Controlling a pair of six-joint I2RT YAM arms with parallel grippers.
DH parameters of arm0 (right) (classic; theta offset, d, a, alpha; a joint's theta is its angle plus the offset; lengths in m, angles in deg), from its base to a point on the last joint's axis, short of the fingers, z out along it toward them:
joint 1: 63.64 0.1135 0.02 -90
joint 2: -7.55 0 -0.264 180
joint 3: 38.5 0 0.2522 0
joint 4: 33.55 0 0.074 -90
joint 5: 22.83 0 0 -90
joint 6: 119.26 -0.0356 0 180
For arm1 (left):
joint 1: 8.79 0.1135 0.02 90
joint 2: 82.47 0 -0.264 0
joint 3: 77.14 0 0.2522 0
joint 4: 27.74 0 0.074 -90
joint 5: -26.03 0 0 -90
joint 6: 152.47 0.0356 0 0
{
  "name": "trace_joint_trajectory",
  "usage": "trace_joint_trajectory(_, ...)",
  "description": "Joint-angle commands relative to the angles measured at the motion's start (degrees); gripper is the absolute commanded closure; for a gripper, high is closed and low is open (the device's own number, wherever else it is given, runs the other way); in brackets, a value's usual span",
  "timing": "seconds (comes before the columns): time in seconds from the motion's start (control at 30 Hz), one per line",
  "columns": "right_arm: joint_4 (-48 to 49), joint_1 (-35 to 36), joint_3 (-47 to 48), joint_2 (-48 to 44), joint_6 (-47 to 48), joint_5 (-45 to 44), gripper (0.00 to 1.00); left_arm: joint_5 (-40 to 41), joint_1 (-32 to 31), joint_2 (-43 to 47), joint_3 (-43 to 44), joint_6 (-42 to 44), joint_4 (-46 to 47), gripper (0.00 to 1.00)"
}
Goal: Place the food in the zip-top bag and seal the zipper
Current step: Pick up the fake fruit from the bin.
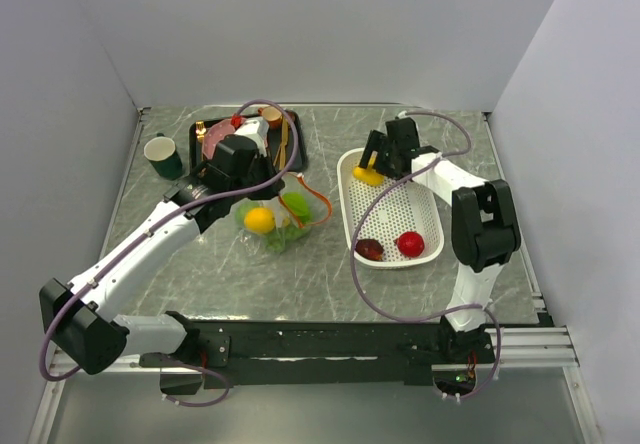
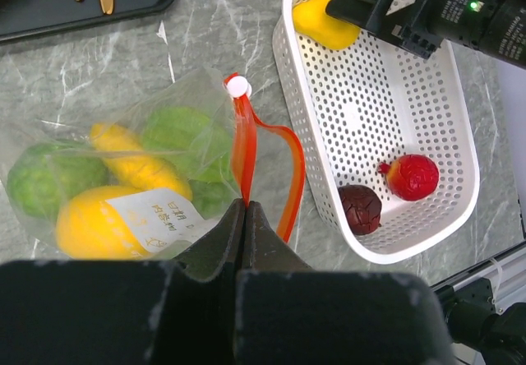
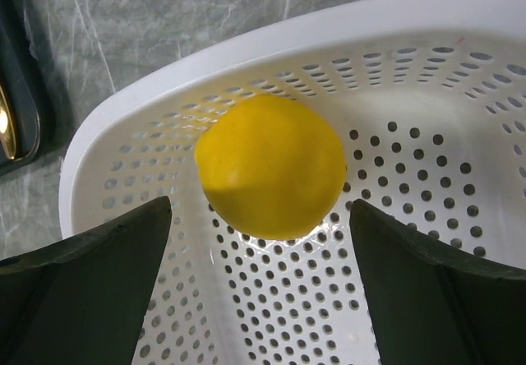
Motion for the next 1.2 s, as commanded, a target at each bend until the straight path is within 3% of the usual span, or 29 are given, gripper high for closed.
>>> trace_joint_trajectory(0.0,-2.02,-0.35,5.43,3.54,2.82,0.29,0.04,-0.43,0.16,0.05,2.27,0.69,1.79,0.99)
trace_joint_trajectory(0.33,-2.30,-0.61,5.01,5.75,3.00,2.05,0.05,0.45,0.16,0.05,2.01,1.31,1.70,0.99)
trace_joint_trajectory(0.53,-0.89,-0.88,3.34,4.43,2.56,2.14,0.15,-0.07,0.16,-0.30,1.74,1.04,2.05,0.99)
trace_joint_trajectory(0.87,1.04,-0.96,3.25,3.73,1.42,1.61,0.06,0.36,0.16,-0.31,2.10,1.13,1.70,0.99)
trace_joint_trajectory(1.17,2.71,-1.14,3.86,4.86,0.27,0.56,0.07,-0.43,0.16,-0.30,2.09,0.87,2.49,0.99)
